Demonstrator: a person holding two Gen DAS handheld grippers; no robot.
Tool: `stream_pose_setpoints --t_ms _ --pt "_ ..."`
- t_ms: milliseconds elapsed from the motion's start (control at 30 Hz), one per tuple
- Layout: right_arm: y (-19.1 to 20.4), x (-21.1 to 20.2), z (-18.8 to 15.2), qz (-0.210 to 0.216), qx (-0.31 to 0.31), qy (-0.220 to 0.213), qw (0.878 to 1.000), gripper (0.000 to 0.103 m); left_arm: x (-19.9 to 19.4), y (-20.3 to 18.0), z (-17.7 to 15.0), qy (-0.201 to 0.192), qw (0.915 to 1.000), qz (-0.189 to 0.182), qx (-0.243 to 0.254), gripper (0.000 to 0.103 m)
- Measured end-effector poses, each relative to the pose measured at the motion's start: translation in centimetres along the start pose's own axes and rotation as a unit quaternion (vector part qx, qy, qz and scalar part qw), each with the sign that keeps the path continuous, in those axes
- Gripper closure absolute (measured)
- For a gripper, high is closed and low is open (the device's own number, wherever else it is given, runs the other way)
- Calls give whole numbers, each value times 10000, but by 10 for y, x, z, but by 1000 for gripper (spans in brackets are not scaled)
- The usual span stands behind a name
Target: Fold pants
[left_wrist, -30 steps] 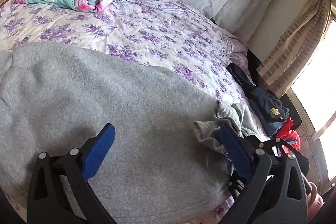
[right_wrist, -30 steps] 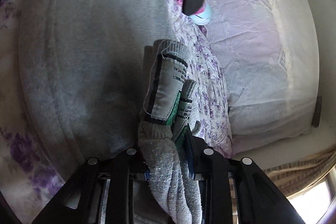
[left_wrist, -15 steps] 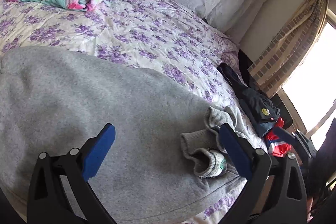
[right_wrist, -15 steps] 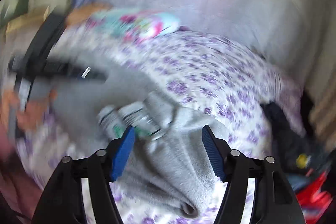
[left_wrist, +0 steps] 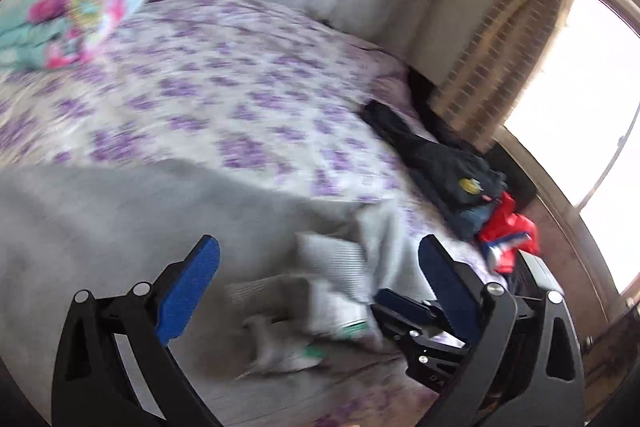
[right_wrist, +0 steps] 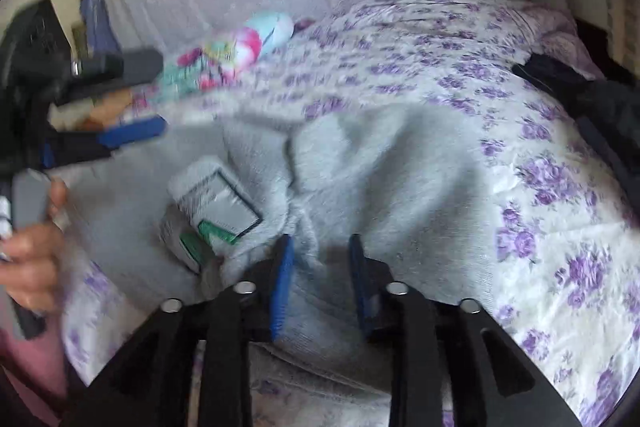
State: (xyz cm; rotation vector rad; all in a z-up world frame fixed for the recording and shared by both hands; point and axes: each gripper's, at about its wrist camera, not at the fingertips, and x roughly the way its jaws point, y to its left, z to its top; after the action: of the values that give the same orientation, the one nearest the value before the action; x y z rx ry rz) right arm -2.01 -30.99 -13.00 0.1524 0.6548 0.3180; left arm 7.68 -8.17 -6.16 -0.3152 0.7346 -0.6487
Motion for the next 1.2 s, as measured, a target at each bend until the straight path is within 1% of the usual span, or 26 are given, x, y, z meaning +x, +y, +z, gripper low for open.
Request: stream_pose_setpoints --t_ms 33,67,167,200,233,267,300,333,367,400,433,467,533,567,667,733,800,833,867,900,933,967,1000,1067,1167,1200 --pt "-12 -15 -1 134 355 -267 9989 50 8 -11 3 93 9997 -142 149 6" --pt "-25 -31 -4 296 766 -567 9950 49 13 -16 5 148 9995 -233 177 6" --pt "-63 -65 -20 587 1758 -1103 9765 49 41 -26 8 537 9972 -498 129 6" --pt "-71 -69 -23 645 1946 -1187 9715 54 52 -28 6 654 9967 -448 150 6" --pt "-76 -69 -26 717 2028 -1195 9693 61 65 -28 4 751 9968 -183 197 7" --pt "-77 -66 -27 758 1993 -1142 9703 63 74 -27 0 764 9965 154 300 10" --pt "-73 -61 -29 723 1878 -1047 9739 67 82 -24 -4 755 9941 649 421 19" --pt "-68 -54 -31 668 1754 -919 9779 69 90 -18 -8 783 9880 1240 491 20" --pt "-62 -40 -34 585 1597 -642 9833 70 95 -6 -12 832 9840 1516 423 20" --pt "-56 -24 -39 447 1444 -338 9879 73 101 8 -16 980 9837 1494 209 19" --pt "-50 -13 -43 276 1248 -187 9916 73 103 19 -18 1096 9847 1355 0 19" --pt "-46 -14 -44 191 1080 -254 9936 73 100 23 -19 1065 9859 1293 -57 19" --pt "-40 -19 -34 81 881 -119 9960 72 94 14 -18 1017 9844 1430 153 19" --pt "-38 -24 -25 122 830 -155 9964 71 91 11 -18 983 9846 1430 188 19" --pt "-37 -37 8 374 768 -575 9947 71 74 13 -16 833 9894 1189 26 19" --pt "-37 -31 29 267 687 -666 9951 71 61 18 -15 750 9917 1033 -143 19" --pt "-44 -15 45 207 675 -667 9953 71 45 25 -13 581 9915 1150 -185 20" --pt "-50 -2 51 175 756 -592 9952 68 33 30 -12 464 9909 1247 -191 20" --pt "-56 12 53 126 854 -388 9955 62 22 36 -10 366 9902 1329 -233 20" --pt "-64 38 52 -12 962 120 9953 42 5 45 -8 216 9892 1414 -329 20" --pt "-66 60 43 -160 1010 610 9929 37 -7 52 -6 106 9880 1489 -405 17" --pt "-66 73 36 -309 929 797 9920 37 -22 62 -5 -42 9852 1643 -493 16" --pt "-59 70 33 -464 743 579 9945 38 -35 70 -4 -158 9816 1823 -540 15" --pt "-45 54 35 -688 530 457 9952 38 -61 86 -7 -365 9732 2182 -624 14" --pt "-28 13 34 -218 596 -269 9976 38 -85 107 -16 -410 9690 2290 -833 14" --pt "-19 3 27 -174 528 -452 9974 36 -90 112 -19 -412 9685 2292 -883 14"
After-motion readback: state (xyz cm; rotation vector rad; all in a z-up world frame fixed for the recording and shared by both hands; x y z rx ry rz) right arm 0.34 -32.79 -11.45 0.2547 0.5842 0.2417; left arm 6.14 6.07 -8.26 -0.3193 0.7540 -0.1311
